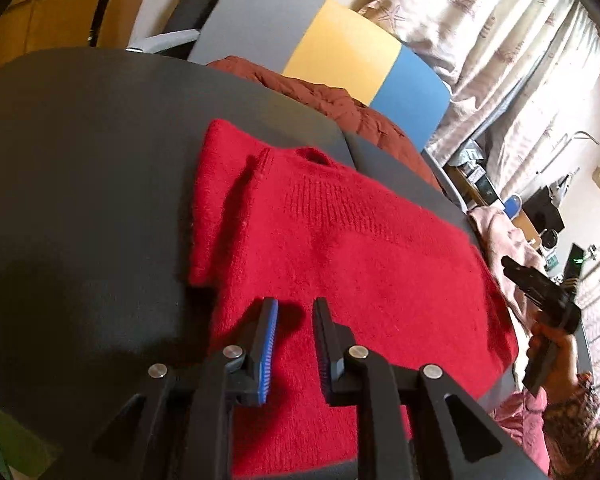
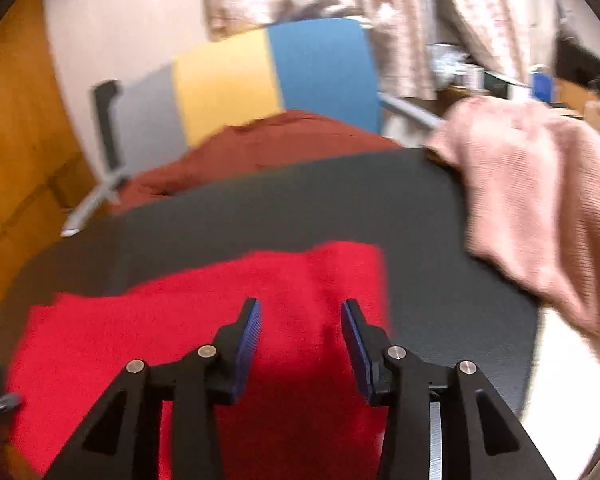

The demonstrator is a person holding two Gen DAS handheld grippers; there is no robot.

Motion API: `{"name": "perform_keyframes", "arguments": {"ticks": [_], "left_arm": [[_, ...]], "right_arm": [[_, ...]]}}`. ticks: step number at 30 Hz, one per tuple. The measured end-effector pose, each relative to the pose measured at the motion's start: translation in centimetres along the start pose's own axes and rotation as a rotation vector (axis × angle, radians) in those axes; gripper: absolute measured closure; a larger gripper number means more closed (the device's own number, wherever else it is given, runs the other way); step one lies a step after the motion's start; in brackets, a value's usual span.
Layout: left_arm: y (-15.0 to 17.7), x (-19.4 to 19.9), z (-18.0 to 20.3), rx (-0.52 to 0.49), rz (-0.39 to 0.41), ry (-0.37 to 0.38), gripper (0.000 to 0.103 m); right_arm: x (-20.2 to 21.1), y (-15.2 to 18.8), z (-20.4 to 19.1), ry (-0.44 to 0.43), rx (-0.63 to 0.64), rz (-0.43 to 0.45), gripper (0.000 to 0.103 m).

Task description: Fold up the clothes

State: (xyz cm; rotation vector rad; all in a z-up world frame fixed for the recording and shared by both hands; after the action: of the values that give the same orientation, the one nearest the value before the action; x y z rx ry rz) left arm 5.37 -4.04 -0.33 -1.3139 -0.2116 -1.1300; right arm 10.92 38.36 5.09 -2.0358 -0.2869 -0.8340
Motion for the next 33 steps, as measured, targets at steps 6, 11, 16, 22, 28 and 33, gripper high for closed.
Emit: {"name": "perform_keyframes", "arguments": {"ticks": [6,11,16,22,28,33], "left_arm": [[1.0,-0.8,0.1,0.001,-0.003,-0.038,0.086],[1.1,0.1,-0.6,0.062,0.002,-0.019,0.086],[0.8,0.3,-0.1,0.019,0.009,-0.033,0.082],[1.2,0.1,0.3,-0.014,-0.008,-0.043,0.082],[1.4,0.3,0.3,-0.031,-0.021,-0.055,0.082],[1.9,0.6,0.2,-0.085,-0.025,-0.093,0.082]], "right_arm": [[-1.9,4.3,-10.5,-0.163,0.199,-0.15,0.06],[-4.9,8.8,-15.3,-0.063,0.401,-0.216,0.066],[-5.4,7.8,-16.6,-0.05,0.426,-0.199,0.098],[-5.6,5.8,-16.4,-0.079,0.301,-0.133,0.099],[-6.8,6.5,-15.8,-0.077,0.332,-0.125,0.09],[-4.4,5.2,-9.6,-0.025,0.223,-0.127,0.047]]}}
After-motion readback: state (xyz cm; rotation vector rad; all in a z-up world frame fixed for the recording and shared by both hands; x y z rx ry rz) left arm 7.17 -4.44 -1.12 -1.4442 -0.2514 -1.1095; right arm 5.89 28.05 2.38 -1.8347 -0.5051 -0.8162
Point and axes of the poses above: each gripper's, at about its wrist camera, not at the fingertips, and x roughly against the way its jaws point, z to its right, y to its underside, the point moved 5 cm from there along -x, roughly the way its jaws point, and after that the axes turned 14 degrees about -x, right-handed, at the moved point
